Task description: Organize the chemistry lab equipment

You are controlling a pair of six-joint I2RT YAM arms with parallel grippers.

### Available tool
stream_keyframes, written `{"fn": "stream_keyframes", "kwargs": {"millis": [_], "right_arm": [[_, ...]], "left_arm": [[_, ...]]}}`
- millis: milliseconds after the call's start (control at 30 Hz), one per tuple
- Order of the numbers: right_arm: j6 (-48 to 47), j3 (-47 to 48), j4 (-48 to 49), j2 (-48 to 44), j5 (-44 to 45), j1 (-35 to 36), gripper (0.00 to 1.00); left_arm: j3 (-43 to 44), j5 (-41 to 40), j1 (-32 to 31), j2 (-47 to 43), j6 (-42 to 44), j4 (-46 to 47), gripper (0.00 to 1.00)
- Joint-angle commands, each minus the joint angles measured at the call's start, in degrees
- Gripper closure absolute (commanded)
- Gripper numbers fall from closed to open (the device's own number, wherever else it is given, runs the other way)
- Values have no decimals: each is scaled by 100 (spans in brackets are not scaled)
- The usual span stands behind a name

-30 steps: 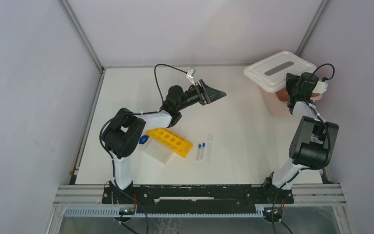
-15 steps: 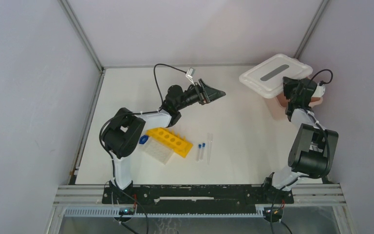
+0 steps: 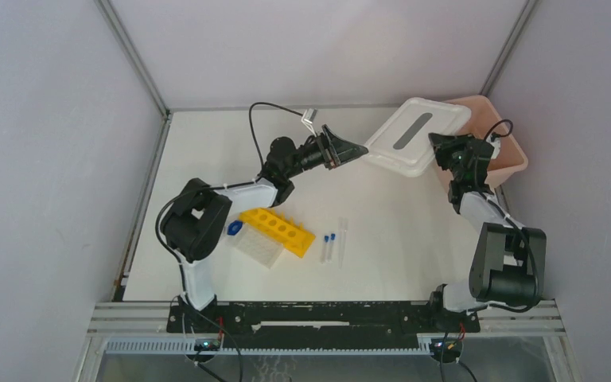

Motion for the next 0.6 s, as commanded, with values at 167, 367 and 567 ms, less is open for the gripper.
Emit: {"fn": "stream_keyframes", "kwargs": {"millis": [167, 367, 567], "right_arm": [[-239, -219, 497, -1208, -370, 284, 100], [-685, -434, -60, -2109, -1302, 17, 100], [-743, -704, -352, -2885, -2242, -291, 100]], "left_arm": [[-856, 104, 246, -1117, -146, 310, 0], [-1234, 204, 637, -1688, 168, -99, 0], [-1083, 583, 718, -1794, 403, -567, 0]]}}
